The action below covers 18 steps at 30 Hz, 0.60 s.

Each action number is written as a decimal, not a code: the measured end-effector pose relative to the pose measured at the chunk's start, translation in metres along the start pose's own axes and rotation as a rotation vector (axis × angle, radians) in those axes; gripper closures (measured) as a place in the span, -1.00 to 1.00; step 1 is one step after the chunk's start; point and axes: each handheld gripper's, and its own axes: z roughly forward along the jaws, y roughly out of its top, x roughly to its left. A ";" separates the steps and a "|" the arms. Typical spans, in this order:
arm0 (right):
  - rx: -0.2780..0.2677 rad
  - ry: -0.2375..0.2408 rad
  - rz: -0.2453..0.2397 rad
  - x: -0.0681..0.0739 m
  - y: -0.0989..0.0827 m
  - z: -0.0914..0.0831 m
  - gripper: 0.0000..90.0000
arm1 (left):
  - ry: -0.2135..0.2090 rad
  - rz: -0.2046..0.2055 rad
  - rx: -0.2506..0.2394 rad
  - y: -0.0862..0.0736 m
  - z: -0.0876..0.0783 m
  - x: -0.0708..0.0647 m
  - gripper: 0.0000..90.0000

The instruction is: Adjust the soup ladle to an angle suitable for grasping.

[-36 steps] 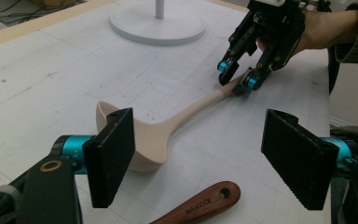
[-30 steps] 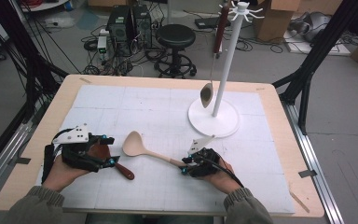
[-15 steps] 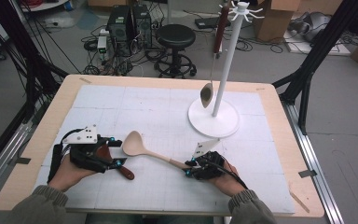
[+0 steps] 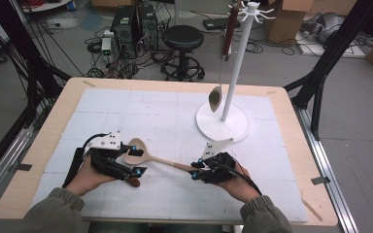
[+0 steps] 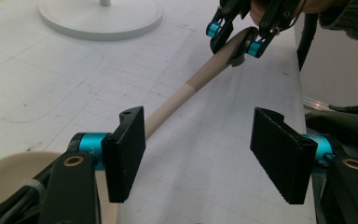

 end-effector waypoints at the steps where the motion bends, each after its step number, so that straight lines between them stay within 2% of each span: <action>1: 0.000 0.001 -0.004 0.001 0.003 -0.002 0.53 | -0.005 0.005 0.005 0.001 0.002 0.000 -0.18; 18: 0.011 -0.005 -0.037 0.012 0.032 -0.018 0.54 | -0.041 0.000 0.043 0.007 0.037 0.005 -0.07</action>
